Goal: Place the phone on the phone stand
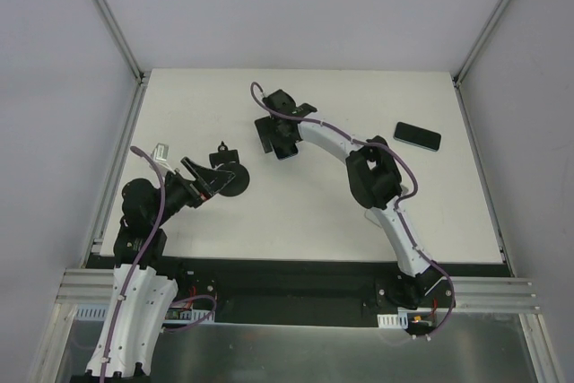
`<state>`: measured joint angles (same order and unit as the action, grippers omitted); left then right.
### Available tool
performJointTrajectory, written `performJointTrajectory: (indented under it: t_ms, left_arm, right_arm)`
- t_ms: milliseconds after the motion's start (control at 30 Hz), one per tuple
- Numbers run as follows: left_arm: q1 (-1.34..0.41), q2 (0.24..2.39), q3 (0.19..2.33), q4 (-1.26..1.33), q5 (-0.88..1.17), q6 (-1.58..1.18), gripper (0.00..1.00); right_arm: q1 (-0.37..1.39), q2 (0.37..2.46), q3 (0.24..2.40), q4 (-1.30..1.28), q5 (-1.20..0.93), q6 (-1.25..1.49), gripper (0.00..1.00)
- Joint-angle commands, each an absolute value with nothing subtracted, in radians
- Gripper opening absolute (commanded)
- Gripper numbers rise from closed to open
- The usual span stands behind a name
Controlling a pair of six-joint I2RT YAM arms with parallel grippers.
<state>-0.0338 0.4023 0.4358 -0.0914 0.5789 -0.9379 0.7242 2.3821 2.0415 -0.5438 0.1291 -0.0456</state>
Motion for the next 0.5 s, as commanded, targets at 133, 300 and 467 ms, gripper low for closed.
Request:
performJointTrajectory:
  t_ms: [133, 300, 467]
  left_arm:
    - [-0.04, 0.403, 0.491, -0.121, 0.733, -0.845, 0.99]
    - [-0.04, 0.393, 0.494, -0.13, 0.727, -0.871, 0.95]
    - [-0.041, 0.409, 0.538, -0.135, 0.753, -0.877, 0.91]
  right_arm:
    - [0.699, 2.514, 2.233, -0.698, 0.207, -0.035, 0.96]
    - [0.699, 2.505, 2.201, -0.716, 0.195, -0.041, 0.96]
    - [0.692, 2.479, 2.162, -0.742, 0.16, -0.055, 0.79]
